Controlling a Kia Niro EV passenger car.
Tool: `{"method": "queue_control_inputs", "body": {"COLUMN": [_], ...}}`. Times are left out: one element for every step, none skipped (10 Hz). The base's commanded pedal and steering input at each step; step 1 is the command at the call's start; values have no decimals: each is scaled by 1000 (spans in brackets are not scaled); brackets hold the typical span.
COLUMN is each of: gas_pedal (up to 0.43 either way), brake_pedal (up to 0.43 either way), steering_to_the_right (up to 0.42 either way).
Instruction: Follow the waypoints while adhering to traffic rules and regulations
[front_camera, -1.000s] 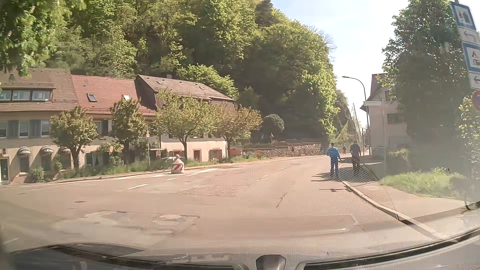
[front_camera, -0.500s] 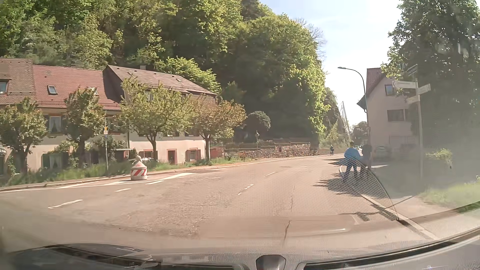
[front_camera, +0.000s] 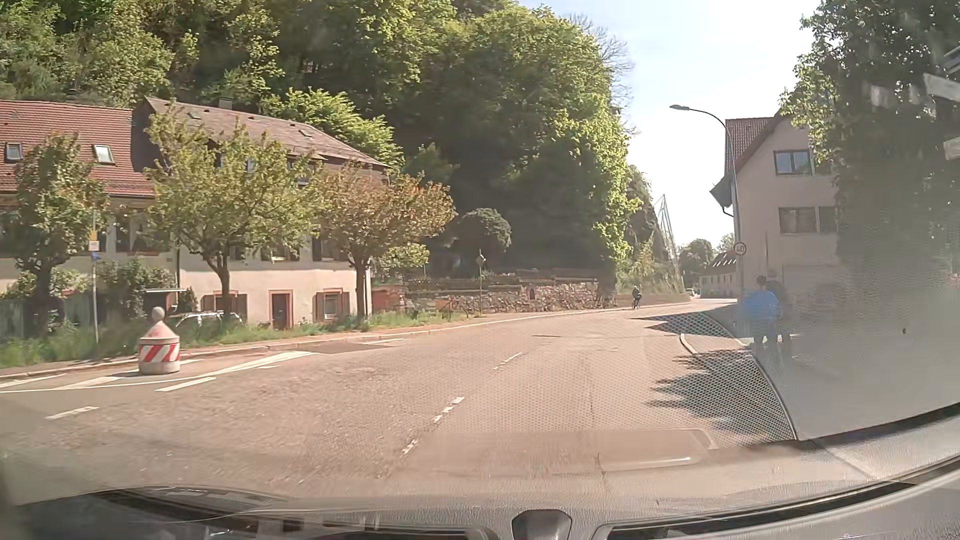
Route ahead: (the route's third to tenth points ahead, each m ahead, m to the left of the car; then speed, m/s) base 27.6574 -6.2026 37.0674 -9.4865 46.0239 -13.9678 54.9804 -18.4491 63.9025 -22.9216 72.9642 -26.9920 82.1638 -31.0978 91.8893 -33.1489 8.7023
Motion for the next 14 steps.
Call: {"method": "queue_control_inputs", "body": {"gas_pedal": [59,47,47,47,47,47,47,47,47,47,59,67,67,67], "brake_pedal": [0,0,0,0,0,0,0,0,0,0,0,0,0,0], "steering_to_the_right": [67,70,72,73,74,74,75,75,75,75,75,76,77,77]}}
